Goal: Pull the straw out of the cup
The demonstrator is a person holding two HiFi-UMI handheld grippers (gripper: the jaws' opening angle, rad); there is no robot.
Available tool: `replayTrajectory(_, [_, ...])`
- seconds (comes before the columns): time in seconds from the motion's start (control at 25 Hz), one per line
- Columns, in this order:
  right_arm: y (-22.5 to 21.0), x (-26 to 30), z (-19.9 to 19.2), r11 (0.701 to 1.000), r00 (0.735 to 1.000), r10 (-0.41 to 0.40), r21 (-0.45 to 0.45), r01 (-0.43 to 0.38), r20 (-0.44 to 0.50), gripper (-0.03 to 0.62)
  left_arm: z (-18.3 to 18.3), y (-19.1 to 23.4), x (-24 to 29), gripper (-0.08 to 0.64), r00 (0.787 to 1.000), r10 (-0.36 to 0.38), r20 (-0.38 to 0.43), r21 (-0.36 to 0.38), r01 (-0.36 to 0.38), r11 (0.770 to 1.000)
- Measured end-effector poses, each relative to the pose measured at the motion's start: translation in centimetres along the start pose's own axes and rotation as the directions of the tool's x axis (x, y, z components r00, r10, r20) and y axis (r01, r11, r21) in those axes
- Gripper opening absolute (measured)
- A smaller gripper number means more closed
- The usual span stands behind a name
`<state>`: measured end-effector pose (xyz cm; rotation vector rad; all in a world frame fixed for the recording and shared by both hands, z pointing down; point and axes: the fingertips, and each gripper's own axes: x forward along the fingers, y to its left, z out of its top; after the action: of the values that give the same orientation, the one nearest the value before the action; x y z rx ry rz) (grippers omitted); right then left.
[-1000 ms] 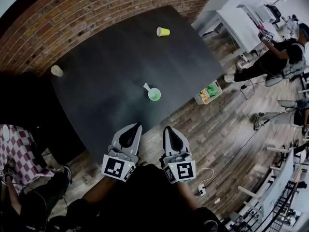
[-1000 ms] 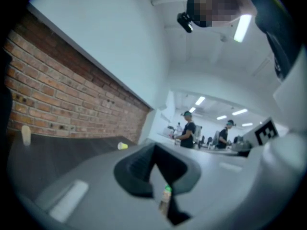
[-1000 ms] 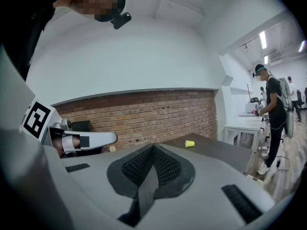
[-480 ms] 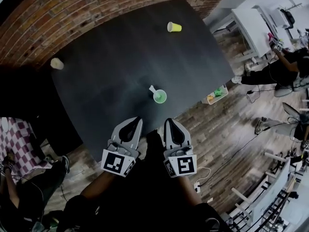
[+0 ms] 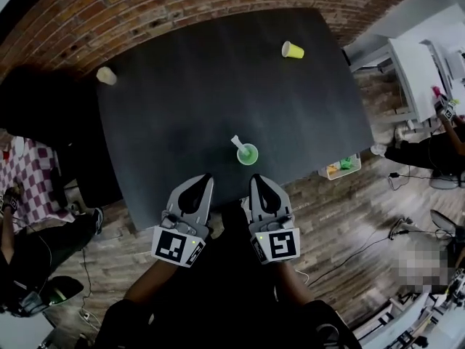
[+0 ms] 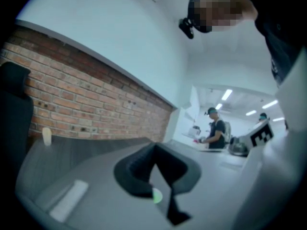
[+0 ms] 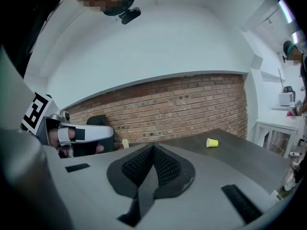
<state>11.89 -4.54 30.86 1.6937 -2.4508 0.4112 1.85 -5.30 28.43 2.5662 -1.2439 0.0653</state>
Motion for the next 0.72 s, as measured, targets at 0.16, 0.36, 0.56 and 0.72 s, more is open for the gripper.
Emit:
replayTrajectory(0.16, [-0.7,1.0,-0.5,1.0,0.999,0.031,-0.004,-0.031,-0.02,0.005,-0.7,0.5,0.6,0.005,0.999,0.043,-0.009,-0.031,-0.043,0.999])
replayTrajectory(0.36, [-1.8,2.3,-1.6,1.0,0.999,0.014,0.007,-0.014,-0.032,0.005,-2.2,1.1,1.9,0.005,0.998,0.05,-0.027,-0.051,-0.052,0.997])
replayTrajectory(0.56, [-1.9,3.5,-4.6,1.0,0.995,0.012,0.001,-0.012,-0.101,0.005,-3.7,2.0,2.9,0.005,0.998,0.058,-0.04,-0.044,-0.059,0.997])
replayTrajectory(0.72, [-2.0,4.3,-6.2,1.0,0.99,0.003,-0.005,-0.004,-0.143,0.005,-5.3,2.5,3.6,0.005,0.997,0.057,-0.056,-0.064,-0.061,0.996])
